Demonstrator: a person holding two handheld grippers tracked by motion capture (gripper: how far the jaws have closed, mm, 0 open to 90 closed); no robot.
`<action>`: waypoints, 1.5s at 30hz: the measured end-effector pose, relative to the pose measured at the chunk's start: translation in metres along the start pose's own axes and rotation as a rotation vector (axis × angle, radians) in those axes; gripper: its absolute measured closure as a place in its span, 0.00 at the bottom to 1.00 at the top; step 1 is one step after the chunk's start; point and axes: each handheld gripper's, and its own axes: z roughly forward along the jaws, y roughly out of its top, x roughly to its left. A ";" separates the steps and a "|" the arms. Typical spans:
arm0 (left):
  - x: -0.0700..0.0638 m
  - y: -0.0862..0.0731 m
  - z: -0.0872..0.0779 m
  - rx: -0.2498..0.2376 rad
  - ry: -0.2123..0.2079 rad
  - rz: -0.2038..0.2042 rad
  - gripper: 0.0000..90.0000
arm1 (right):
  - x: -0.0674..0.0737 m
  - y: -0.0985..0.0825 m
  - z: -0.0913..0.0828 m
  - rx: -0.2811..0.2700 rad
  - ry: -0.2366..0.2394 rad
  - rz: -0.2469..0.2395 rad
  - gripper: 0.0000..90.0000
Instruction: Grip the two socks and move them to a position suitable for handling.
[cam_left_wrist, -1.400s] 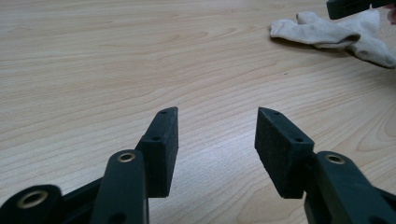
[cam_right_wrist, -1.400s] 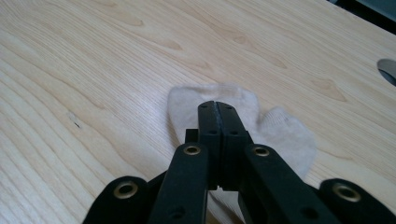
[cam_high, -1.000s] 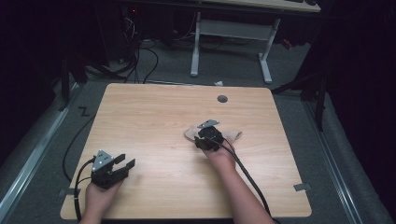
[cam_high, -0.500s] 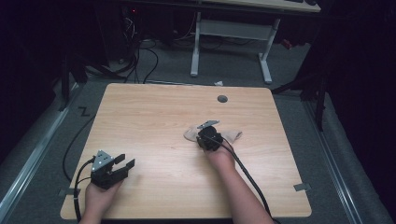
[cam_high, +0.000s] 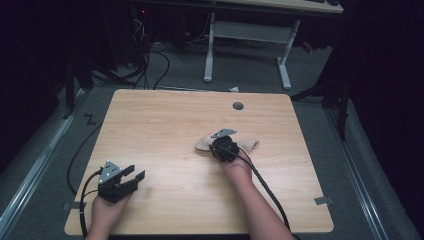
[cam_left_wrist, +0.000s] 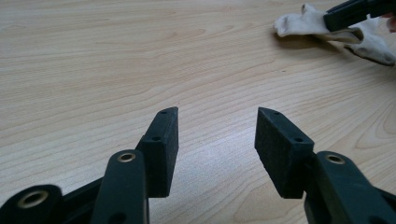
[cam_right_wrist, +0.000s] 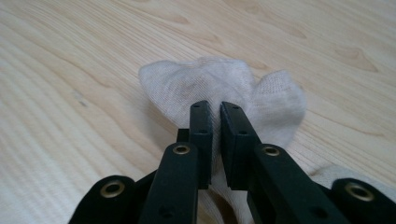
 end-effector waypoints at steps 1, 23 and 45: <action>0.000 0.000 0.000 -0.003 0.000 -0.001 0.56 | 0.004 0.000 -0.006 -0.019 0.006 -0.012 0.94; -0.006 0.000 0.002 0.001 -0.009 0.012 0.56 | 0.098 -0.065 -0.044 -0.043 0.242 -0.122 0.93; -0.006 0.000 0.004 0.010 -0.014 0.015 0.56 | 0.142 -0.040 -0.028 -0.044 0.266 -0.220 0.64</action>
